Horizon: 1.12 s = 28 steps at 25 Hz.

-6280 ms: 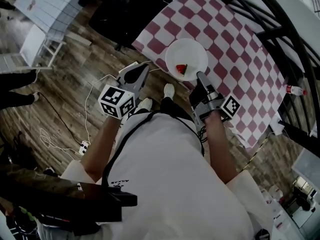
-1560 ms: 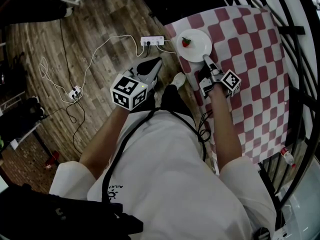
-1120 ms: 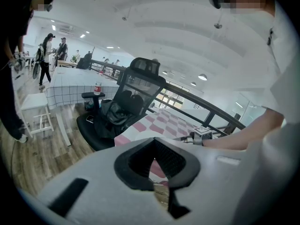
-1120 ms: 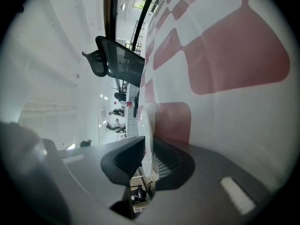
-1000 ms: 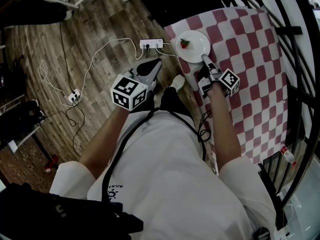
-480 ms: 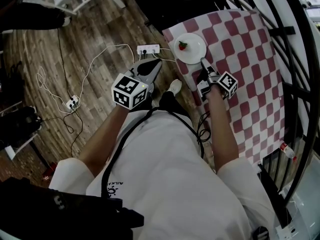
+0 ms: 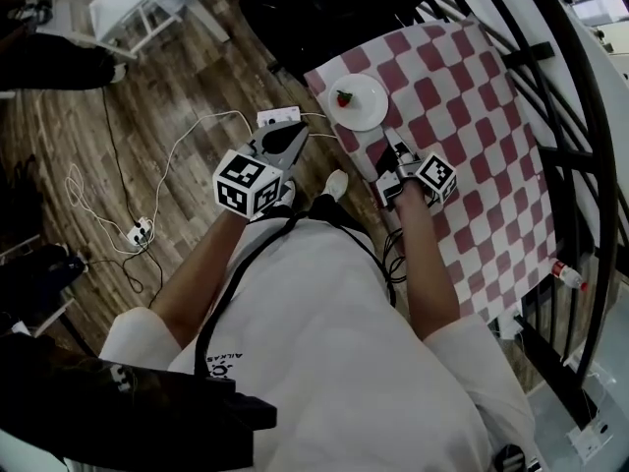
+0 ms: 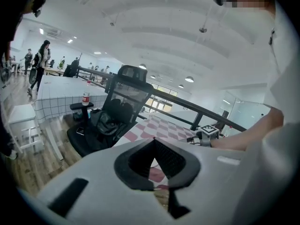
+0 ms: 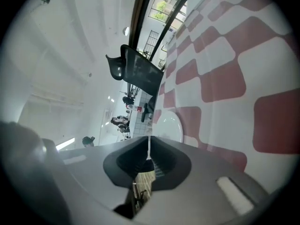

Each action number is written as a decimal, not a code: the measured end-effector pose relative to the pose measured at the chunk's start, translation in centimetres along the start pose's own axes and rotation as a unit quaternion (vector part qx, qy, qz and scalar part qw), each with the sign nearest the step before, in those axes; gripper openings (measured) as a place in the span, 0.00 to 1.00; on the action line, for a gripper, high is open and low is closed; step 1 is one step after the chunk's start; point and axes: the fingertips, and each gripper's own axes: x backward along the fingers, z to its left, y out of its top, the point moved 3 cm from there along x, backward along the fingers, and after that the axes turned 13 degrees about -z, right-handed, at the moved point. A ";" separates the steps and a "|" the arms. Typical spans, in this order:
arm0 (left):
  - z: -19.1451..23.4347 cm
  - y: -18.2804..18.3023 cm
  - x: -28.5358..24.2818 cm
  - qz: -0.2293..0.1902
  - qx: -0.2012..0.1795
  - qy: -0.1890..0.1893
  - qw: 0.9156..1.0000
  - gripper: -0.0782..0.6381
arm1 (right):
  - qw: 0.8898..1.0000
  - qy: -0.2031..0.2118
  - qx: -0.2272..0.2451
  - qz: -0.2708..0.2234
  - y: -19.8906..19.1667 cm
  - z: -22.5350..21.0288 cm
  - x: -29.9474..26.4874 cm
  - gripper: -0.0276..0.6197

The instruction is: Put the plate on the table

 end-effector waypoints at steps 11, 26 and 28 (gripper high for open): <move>-2.2 2.8 -0.8 -0.017 -0.023 -0.071 0.997 0.12 | 0.993 0.062 0.088 -0.054 -0.5 5.7 6.7 0.05; -4.2 2.5 -0.2 -0.015 -0.032 -0.118 0.992 0.11 | 0.983 0.058 0.105 -0.136 -1.3 6.7 12.4 0.05; -4.4 2.2 0.0 -0.013 -0.031 -0.120 0.992 0.11 | 0.981 0.052 0.127 -0.138 -1.4 6.5 12.7 0.05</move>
